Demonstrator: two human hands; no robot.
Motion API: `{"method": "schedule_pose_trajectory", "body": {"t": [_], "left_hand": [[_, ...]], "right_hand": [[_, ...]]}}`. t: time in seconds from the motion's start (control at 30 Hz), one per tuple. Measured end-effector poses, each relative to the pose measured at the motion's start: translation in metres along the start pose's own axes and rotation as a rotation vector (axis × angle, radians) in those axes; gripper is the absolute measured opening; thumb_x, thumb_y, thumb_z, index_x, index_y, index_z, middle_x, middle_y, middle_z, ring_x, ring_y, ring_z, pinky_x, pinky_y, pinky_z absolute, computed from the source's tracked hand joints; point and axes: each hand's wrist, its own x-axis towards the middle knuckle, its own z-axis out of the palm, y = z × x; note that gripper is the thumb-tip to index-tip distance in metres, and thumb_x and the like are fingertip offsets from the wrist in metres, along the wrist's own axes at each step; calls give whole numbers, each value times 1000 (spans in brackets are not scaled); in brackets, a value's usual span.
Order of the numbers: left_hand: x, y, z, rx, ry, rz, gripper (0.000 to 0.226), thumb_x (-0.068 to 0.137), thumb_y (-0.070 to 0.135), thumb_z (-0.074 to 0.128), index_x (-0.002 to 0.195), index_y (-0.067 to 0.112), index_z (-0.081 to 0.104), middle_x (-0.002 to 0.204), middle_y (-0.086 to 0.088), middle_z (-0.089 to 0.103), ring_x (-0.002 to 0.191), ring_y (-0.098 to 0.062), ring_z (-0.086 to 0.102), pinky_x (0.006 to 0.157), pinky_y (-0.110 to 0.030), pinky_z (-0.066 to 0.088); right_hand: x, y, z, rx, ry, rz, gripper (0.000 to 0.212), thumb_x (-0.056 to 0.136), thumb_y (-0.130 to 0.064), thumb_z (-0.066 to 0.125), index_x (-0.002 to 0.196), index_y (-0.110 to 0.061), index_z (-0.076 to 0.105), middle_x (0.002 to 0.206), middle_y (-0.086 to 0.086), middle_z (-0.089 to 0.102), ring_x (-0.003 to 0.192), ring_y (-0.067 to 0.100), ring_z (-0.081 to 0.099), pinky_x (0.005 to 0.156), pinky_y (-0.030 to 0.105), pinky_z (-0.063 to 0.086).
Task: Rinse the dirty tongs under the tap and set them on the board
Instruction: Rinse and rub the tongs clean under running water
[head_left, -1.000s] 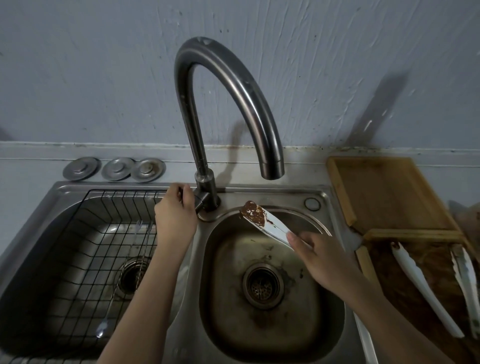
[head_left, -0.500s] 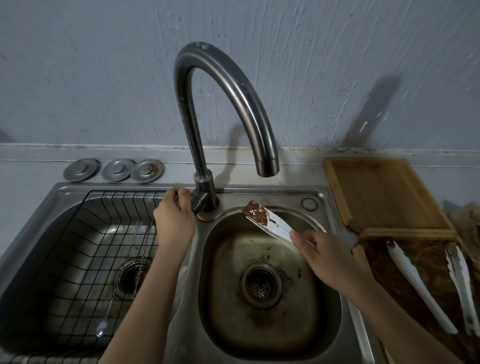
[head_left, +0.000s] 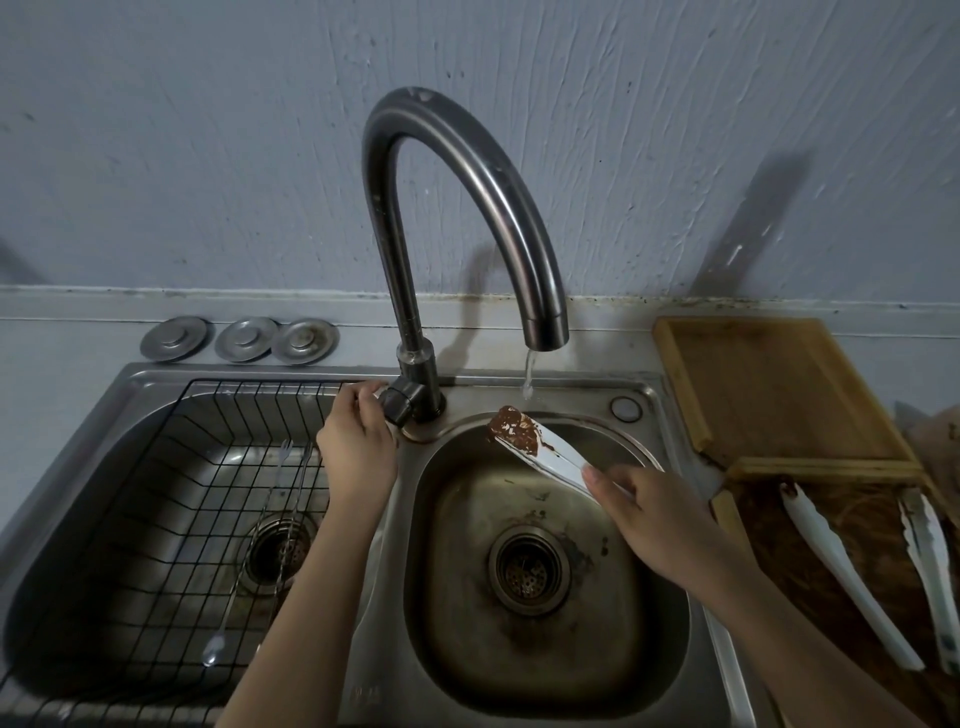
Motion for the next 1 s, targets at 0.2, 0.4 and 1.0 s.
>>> {"method": "schedule_pose_trajectory", "body": {"t": [0.2,0.4,1.0], "left_hand": [[1,-4,-1,-33,-7,6,30,100,22,39,104,7,65,67,10,55,60,-2,50,52,-15,35],[1,-4,-2,-25,-23,4,29,99,20,39,100,5,64,67,13,53,60,0,48,53,-2,36],[-116,16,33,-867,-558,-884,28,84,10,66,108,-5,63,101,-18,72,93,-26,70,89,-35,55]], "right_hand": [[0,-2,1,-7,-18,-5,33,81,-64,29,61,-39,24,57,-15,29,53,-4,32,54,16,25],[-3,-1,3,13,-23,-22,43,84,-61,31,75,-28,56,56,-15,34,53,-5,37,54,14,26],[-14,-17,34,102,-85,42,40,93,-49,35,69,-26,55,55,-5,53,44,3,49,44,19,36]]}}
